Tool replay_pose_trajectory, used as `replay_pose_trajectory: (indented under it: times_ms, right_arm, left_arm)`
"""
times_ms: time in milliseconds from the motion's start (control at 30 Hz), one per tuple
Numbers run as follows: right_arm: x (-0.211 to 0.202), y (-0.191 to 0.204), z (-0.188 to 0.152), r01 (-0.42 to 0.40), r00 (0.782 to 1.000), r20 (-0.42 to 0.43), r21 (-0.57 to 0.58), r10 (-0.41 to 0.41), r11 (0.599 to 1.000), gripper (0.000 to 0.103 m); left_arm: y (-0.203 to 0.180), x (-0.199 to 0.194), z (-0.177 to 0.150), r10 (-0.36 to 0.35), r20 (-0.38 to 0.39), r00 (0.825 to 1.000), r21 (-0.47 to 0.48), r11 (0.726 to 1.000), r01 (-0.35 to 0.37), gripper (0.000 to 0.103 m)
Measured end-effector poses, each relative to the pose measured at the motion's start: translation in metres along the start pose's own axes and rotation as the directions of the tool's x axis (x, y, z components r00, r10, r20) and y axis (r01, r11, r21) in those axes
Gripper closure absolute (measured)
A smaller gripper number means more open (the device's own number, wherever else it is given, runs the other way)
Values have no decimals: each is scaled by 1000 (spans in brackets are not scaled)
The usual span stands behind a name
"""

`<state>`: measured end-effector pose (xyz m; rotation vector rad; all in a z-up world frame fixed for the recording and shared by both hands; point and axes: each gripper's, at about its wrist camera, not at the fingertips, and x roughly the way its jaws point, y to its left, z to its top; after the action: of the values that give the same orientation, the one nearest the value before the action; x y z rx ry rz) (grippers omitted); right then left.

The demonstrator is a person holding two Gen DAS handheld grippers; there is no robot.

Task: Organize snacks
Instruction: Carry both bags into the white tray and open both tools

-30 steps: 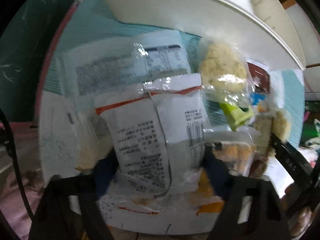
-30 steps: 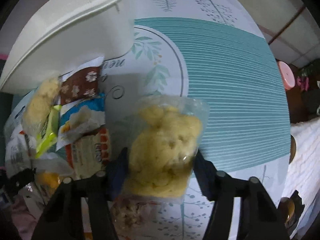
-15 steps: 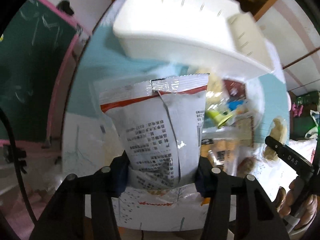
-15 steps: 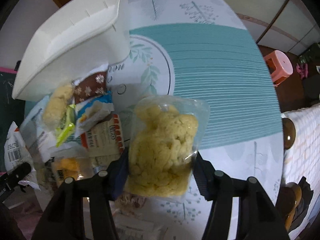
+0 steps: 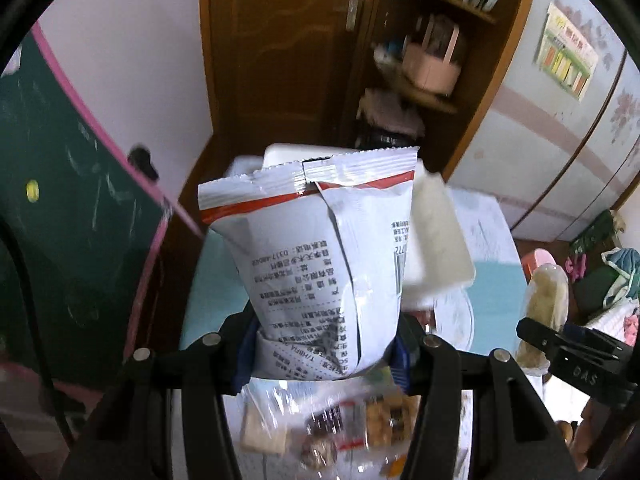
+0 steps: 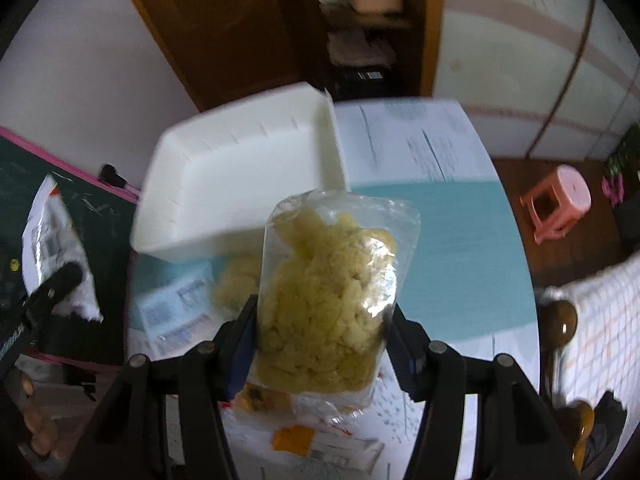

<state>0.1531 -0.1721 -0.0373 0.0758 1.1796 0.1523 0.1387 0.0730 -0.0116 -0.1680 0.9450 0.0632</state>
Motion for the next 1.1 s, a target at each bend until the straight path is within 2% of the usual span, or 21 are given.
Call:
replay_pose_trajectory:
  times_ms: [200, 367, 500, 667, 733, 767, 833, 933, 967, 1000, 1100]
  right_arm:
    - [-28, 23, 42, -2, 997, 79, -68, 7, 998, 45]
    - [-33, 42, 79, -6, 989, 145, -103, 21, 995, 45]
    - [-10, 52, 107, -6, 989, 148, -125, 24, 992, 45]
    - [44, 56, 126, 18, 997, 81, -148, -6, 989, 45]
    - [67, 56, 128, 19, 999, 38, -158, -13, 987, 44]
    - [75, 56, 129, 12, 1000, 25, -162, -8, 987, 44]
    - [91, 56, 129, -1, 1000, 28, -177, 6, 984, 44]
    - [106, 54, 123, -14, 999, 31, -177, 20, 984, 40]
    - [114, 52, 123, -6, 1000, 4, -173, 7, 985, 35]
    - [120, 50, 122, -3, 1000, -17, -174, 0, 985, 28]
    - [125, 46, 121, -4, 1000, -1, -167, 4, 986, 20]
  left_arm:
    - [0, 5, 46, -63, 85, 994, 23, 998, 61, 51]
    - [-1, 44, 79, -99, 77, 992, 12, 995, 98, 51]
    - [4, 86, 96, -76, 44, 996, 9, 997, 76, 50]
    - [-1, 130, 95, 0, -6, 1000, 39, 999, 0, 49]
    - [0, 145, 94, 1, -43, 999, 26, 1000, 0, 27]
    - [1, 151, 94, 1, -56, 998, 17, 1000, 0, 1]
    - [3, 169, 95, -15, -102, 995, -6, 1000, 14, 1]
    - [6, 198, 92, -24, -245, 969, -36, 999, 16, 1]
    - [9, 204, 90, -23, -267, 964, -50, 999, 10, 1]
    - [11, 206, 88, -24, -255, 967, -59, 998, 10, 1]
    - [12, 203, 84, -2, -197, 980, -64, 998, -11, 1]
